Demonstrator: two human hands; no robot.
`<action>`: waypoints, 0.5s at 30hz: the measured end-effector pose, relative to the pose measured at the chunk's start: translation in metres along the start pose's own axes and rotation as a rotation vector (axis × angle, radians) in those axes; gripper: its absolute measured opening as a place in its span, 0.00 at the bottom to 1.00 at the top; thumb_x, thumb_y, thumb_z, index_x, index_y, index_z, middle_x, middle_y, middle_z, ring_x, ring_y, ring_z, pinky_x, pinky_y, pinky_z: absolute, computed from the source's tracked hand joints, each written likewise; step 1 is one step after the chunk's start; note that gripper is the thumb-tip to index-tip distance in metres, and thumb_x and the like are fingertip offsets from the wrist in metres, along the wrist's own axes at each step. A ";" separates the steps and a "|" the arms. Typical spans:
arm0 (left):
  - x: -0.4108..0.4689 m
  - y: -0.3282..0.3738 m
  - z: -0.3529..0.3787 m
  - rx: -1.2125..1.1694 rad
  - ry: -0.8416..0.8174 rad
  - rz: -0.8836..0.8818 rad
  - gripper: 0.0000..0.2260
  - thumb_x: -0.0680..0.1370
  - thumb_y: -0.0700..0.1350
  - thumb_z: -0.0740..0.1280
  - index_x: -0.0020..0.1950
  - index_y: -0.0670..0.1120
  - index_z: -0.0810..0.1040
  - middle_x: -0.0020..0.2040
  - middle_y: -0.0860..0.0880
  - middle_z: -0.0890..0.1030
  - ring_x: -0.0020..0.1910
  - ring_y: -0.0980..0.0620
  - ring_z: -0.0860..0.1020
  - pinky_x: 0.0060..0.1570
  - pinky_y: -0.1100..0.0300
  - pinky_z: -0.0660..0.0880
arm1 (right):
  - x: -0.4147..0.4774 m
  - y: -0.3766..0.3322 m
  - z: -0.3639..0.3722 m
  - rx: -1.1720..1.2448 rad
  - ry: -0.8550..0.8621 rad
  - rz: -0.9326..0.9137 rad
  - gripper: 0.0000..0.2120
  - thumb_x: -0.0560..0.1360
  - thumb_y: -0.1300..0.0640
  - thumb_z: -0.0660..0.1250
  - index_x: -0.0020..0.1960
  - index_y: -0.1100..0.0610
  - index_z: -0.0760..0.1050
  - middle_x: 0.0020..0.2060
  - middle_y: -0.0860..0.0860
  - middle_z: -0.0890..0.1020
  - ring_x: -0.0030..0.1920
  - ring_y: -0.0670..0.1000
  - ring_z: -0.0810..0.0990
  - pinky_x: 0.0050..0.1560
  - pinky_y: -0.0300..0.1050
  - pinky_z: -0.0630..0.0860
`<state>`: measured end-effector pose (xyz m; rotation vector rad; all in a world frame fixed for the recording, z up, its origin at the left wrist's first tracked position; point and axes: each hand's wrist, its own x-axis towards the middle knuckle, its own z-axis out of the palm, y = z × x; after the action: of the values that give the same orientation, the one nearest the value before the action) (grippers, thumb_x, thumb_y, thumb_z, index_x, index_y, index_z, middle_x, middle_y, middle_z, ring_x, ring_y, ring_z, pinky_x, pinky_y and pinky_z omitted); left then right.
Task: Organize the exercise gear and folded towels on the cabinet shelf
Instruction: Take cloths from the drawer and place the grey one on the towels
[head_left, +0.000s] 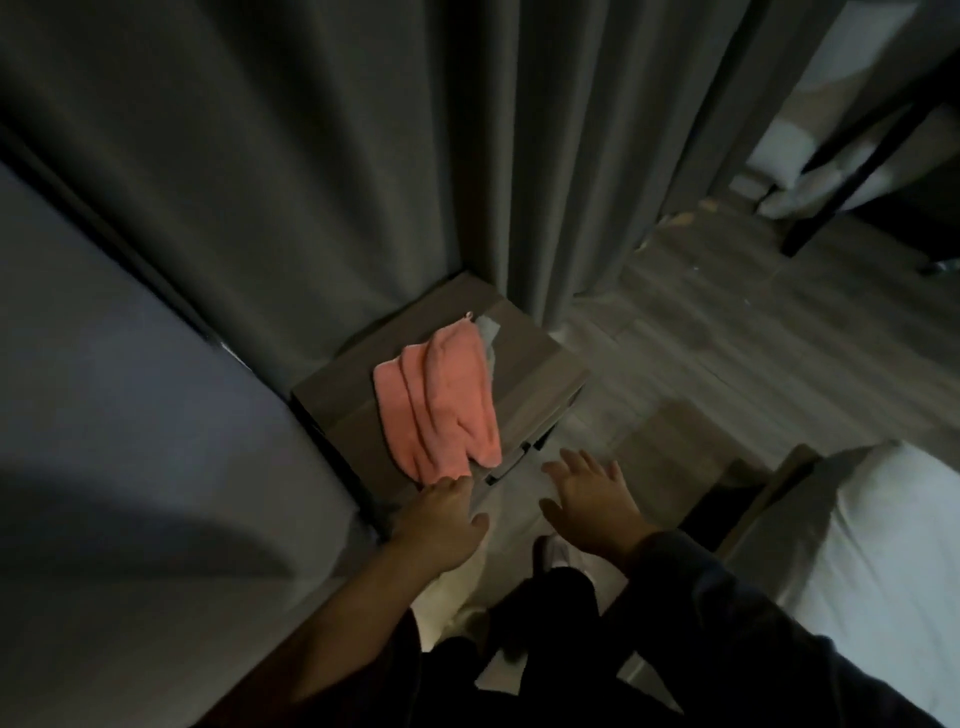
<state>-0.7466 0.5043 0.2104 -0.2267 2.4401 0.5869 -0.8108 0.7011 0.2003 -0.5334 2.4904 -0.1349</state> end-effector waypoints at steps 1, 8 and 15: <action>0.009 0.005 -0.001 -0.035 0.012 -0.036 0.23 0.80 0.55 0.61 0.72 0.47 0.66 0.68 0.45 0.71 0.65 0.44 0.71 0.62 0.51 0.71 | 0.013 0.009 -0.010 -0.008 -0.001 -0.027 0.28 0.80 0.43 0.57 0.77 0.50 0.58 0.78 0.55 0.57 0.78 0.57 0.54 0.74 0.64 0.49; 0.069 0.038 -0.012 -0.255 0.141 -0.261 0.20 0.80 0.54 0.61 0.68 0.46 0.68 0.64 0.43 0.73 0.63 0.43 0.71 0.59 0.52 0.72 | 0.102 0.049 -0.067 -0.130 -0.070 -0.260 0.27 0.79 0.46 0.59 0.77 0.51 0.60 0.77 0.54 0.60 0.77 0.55 0.55 0.75 0.61 0.51; 0.125 0.025 -0.006 -0.402 0.200 -0.469 0.18 0.80 0.54 0.60 0.66 0.48 0.70 0.69 0.44 0.69 0.67 0.42 0.69 0.60 0.52 0.70 | 0.184 0.044 -0.072 -0.256 -0.247 -0.366 0.27 0.79 0.46 0.60 0.76 0.51 0.61 0.76 0.54 0.61 0.77 0.55 0.56 0.75 0.61 0.50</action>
<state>-0.8564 0.5212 0.1484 -1.0312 2.3076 0.8607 -1.0043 0.6660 0.1540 -1.0452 2.1601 0.1061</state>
